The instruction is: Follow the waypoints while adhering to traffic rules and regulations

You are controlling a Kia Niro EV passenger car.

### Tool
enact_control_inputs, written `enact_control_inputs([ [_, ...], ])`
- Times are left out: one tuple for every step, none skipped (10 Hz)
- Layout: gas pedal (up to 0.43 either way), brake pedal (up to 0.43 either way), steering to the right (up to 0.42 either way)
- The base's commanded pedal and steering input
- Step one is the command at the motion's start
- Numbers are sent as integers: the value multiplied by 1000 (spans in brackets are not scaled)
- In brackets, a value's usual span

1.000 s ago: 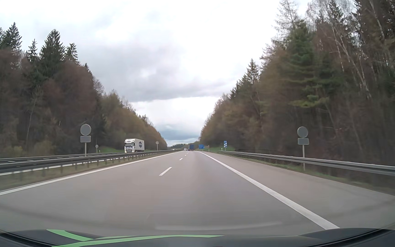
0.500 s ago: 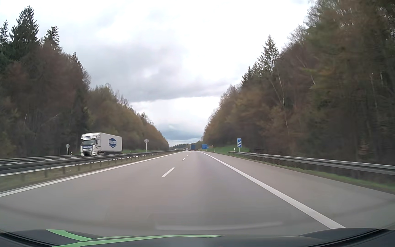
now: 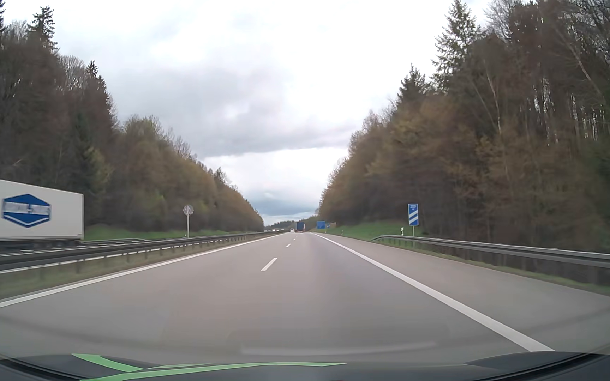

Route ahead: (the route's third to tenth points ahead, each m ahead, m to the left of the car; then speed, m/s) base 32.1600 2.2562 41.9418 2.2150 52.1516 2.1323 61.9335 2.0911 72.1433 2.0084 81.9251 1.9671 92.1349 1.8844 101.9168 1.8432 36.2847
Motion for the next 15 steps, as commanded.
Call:
enact_control_inputs([
  [378, 0, -8],
  [378, 0, -8],
  [378, 0, -7],
  [378, 0, -7],
  [378, 0, -7],
  [378, 0, -6],
  [370, 0, -6],
  [370, 0, -5],
  [370, 0, -4],
  [358, 0, -3],
  [358, 0, -3],
  [358, 0, -3],
  [358, 0, -2],
  [350, 0, -2],
  [339, 0, -2],
])
